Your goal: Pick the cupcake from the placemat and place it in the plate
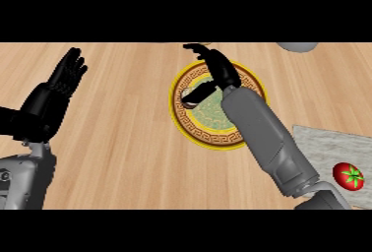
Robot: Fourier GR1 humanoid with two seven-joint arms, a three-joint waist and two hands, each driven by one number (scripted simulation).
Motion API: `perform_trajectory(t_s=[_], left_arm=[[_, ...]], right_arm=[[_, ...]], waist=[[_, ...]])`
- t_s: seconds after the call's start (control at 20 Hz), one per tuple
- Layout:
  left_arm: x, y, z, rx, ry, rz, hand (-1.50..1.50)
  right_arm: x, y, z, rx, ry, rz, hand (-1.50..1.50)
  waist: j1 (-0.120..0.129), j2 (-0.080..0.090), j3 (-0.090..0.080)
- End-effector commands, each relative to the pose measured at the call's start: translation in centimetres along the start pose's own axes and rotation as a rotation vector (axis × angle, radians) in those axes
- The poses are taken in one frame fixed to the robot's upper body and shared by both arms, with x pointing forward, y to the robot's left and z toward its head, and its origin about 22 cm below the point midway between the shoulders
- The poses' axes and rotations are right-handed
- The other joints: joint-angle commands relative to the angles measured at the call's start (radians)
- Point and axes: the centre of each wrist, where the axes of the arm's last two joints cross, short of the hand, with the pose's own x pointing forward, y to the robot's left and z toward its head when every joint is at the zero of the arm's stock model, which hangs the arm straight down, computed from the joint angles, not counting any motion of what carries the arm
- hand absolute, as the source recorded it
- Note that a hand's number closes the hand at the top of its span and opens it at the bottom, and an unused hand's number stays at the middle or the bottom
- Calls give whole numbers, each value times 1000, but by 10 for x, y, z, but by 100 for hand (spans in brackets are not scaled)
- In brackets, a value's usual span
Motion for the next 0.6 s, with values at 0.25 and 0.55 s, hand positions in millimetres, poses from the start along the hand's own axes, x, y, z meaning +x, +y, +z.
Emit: perform_trajectory(t_s=[0.25,0.55], left_arm=[[5,-9,16,20,-4,-15,0],[0,-2,7,47,13,-5,0]], right_arm=[[-2,-32,-9,-123,-39,-333,-150],[-39,-82,4,-206,-8,-404,-150]], waist=[[-19,-7,0],[-37,-8,0]])
